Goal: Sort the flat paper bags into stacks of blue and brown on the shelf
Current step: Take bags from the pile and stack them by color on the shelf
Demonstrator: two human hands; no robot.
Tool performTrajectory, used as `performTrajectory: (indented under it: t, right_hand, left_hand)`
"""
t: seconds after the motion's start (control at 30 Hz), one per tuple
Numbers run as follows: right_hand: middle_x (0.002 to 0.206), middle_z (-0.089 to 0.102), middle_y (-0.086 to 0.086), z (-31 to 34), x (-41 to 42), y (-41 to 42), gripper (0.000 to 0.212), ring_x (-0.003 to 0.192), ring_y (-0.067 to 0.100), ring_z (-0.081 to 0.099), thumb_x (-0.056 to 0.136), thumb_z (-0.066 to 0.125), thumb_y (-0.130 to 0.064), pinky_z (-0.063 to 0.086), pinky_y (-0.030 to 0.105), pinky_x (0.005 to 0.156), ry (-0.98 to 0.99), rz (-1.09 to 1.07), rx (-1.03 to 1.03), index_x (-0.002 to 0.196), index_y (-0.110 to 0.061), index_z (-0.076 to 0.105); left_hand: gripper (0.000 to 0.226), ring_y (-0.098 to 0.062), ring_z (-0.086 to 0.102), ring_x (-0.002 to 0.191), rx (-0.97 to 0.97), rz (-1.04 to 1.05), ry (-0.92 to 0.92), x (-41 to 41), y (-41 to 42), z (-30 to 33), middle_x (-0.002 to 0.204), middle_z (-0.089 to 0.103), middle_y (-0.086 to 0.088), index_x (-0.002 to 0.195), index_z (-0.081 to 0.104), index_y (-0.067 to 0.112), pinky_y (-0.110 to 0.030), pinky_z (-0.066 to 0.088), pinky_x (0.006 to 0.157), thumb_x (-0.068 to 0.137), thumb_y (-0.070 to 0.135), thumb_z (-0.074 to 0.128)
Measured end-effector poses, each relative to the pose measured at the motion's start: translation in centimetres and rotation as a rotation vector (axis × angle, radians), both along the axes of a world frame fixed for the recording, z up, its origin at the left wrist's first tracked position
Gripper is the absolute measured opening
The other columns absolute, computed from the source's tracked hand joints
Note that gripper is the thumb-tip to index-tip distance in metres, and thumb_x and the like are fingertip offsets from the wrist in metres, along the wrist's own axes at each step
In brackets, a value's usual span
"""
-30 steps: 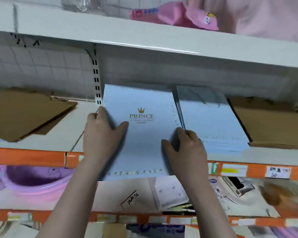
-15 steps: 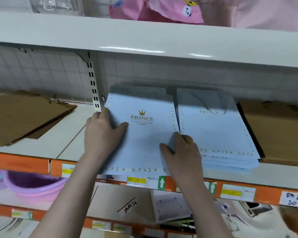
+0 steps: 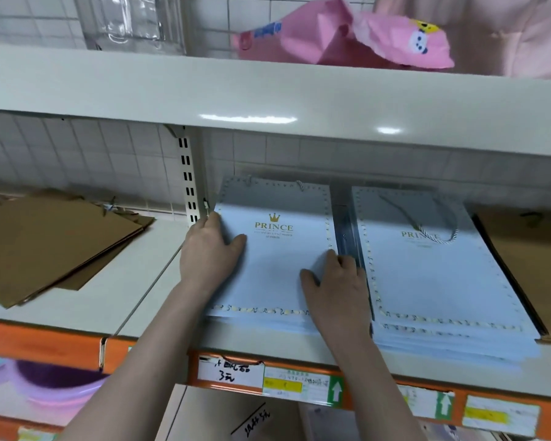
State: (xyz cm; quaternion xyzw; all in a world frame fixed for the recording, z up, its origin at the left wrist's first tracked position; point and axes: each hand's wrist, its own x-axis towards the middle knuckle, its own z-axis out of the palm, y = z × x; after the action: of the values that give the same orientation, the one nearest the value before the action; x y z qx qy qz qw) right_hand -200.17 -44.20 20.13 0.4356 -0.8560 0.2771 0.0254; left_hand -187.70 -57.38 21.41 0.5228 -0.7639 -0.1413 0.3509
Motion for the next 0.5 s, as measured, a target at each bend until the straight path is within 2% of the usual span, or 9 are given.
performTrajectory:
  t: [0.2, 0.33, 0.5]
  right_hand:
    - [0.129, 0.045, 0.008, 0.4, -0.1, -1.6, 0.048, 0.114, 0.022, 0.042, 0.097, 0.037, -0.037, 0.035, 0.028, 0.092, 0.092, -0.038, 0.036, 0.135, -0.008, 0.039]
    - [0.126, 0.048, 0.008, 0.8, -0.2, -2.1, 0.045, 0.11, 0.023, 0.045, 0.097, 0.037, -0.035, 0.036, 0.029, 0.09, 0.102, -0.041, 0.047, 0.131, -0.006, 0.043]
    - [0.132, 0.044, 0.009, 1.1, -0.3, -1.6, 0.053, 0.115, 0.024, 0.043, 0.097, 0.036, -0.041, 0.036, 0.032, 0.095, 0.069, -0.012, 0.078, 0.138, -0.008, 0.035]
  left_hand:
    - [0.036, -0.036, 0.047, 0.108, 0.061, -0.045, -0.033, -0.8, -1.8, -0.6, 0.112, 0.054, -0.019, 0.102, 0.05, -0.002, -0.039, 0.037, 0.085, 0.089, 0.031, 0.057]
    - [0.043, -0.038, 0.046, 0.112, 0.092, -0.059, -0.08, -1.0, -2.5, -0.6, 0.12, 0.051, -0.021, 0.113, 0.048, -0.004, -0.042, 0.037, 0.091, 0.09, 0.032, 0.054]
    - [0.054, -0.038, 0.041, 0.119, 0.059, -0.037, -0.137, -0.8, -2.4, 0.1, 0.131, 0.046, -0.021, 0.125, 0.047, -0.002, -0.042, 0.036, 0.098, 0.091, 0.038, 0.053]
